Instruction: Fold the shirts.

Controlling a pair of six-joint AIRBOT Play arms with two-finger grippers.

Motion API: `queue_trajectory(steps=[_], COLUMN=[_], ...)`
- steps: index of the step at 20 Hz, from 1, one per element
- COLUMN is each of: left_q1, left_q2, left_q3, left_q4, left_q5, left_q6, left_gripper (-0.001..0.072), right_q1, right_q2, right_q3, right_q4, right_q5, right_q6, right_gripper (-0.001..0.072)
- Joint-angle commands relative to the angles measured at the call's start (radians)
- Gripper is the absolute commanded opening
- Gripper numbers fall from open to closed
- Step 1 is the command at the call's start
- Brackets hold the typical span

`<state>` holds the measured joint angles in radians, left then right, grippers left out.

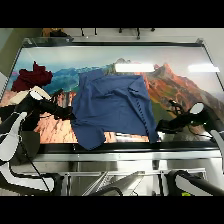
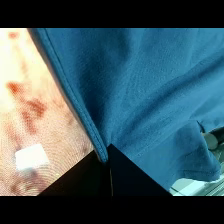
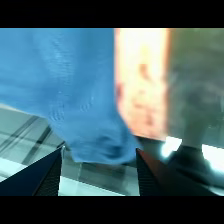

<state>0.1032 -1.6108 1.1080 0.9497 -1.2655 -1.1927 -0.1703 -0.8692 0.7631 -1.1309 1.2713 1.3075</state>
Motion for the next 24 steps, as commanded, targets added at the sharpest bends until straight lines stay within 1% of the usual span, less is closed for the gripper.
queue_trajectory(steps=[1, 3, 6, 8, 11, 13, 14, 15, 16, 17, 19, 20, 21, 22, 23, 24], left_q1=[-0.001, -0.001, -0.001, -0.001, -0.001, -0.001, -0.001, -0.001, -0.001, -0.001, 0.000, 0.004, 0.013, 0.028, 0.049, 0.077], left_q2=[0.000, 0.000, 0.000, 0.000, 0.000, 0.000, 0.000, 0.000, 0.000, 0.001, 0.029, 0.073, 0.138, 0.215, 0.300, 0.406], left_q3=[0.000, 0.000, 0.000, 0.000, 0.000, 0.000, 0.000, 0.000, 0.000, 0.000, 0.002, 0.002, 0.002, 0.008, 0.031, 0.076], left_q4=[0.000, 0.000, 0.000, 0.000, 0.000, 0.000, -0.003, -0.008, -0.010, -0.010, -0.043, -0.109, -0.219, -0.359, -0.521, -0.711], left_q5=[-0.004, -0.003, -0.011, -0.013, -0.013, -0.013, -0.014, -0.015, -0.016, -0.018, -0.044, -0.066, -0.097, -0.134, -0.185, -0.241], left_q6=[0.000, 0.000, 0.000, 0.000, 0.000, 0.000, 0.000, 0.000, 0.000, 0.000, 0.002, 0.021, 0.063, 0.106, 0.141, 0.162], left_gripper=[0.0018, 0.0018, 0.0018, 0.0019, 0.0018, 0.0018, 0.0018, 0.0019, 0.0018, 0.0018, 0.0017, 0.0017, 0.0017, 0.0017, 0.0017, 0.0017], right_q1=[-0.083, -0.074, -0.050, -0.029, 0.014, 0.042, 0.053, 0.063, 0.069, 0.072, 0.070, 0.068, 0.056, 0.029, -0.018, -0.086], right_q2=[-0.005, -0.043, -0.106, -0.142, -0.183, -0.200, -0.205, -0.208, -0.208, -0.207, -0.177, -0.138, -0.091, -0.035, 0.031, 0.096], right_q3=[0.020, 0.019, 0.001, -0.013, -0.019, -0.019, -0.019, -0.019, -0.019, -0.016, 0.013, 0.056, 0.117, 0.202, 0.315, 0.450], right_q4=[-0.017, 0.003, 0.087, 0.097, 0.100, 0.137, 0.161, 0.188, 0.221, 0.266, 0.369, 0.411, 0.454, 0.521, 0.612, 0.716], right_q5=[0.037, 0.032, 0.028, 0.027, 0.009, -0.016, -0.029, -0.041, -0.048, -0.048, -0.007, 0.029, 0.068, 0.101, 0.109, 0.098], right_q6=[-0.052, -0.071, -0.113, -0.134, -0.136, -0.161, -0.171, -0.195, -0.223, -0.248, -0.281, -0.288, -0.288, -0.289, -0.292, -0.326], right_gripper=[0.0507, 0.0507, 0.0507, 0.0506, 0.0504, 0.0499, 0.0451, 0.0256, 0.0113, 0.0015, 0.0013, 0.0013, 0.0013, 0.0013, 0.0014, 0.0013])
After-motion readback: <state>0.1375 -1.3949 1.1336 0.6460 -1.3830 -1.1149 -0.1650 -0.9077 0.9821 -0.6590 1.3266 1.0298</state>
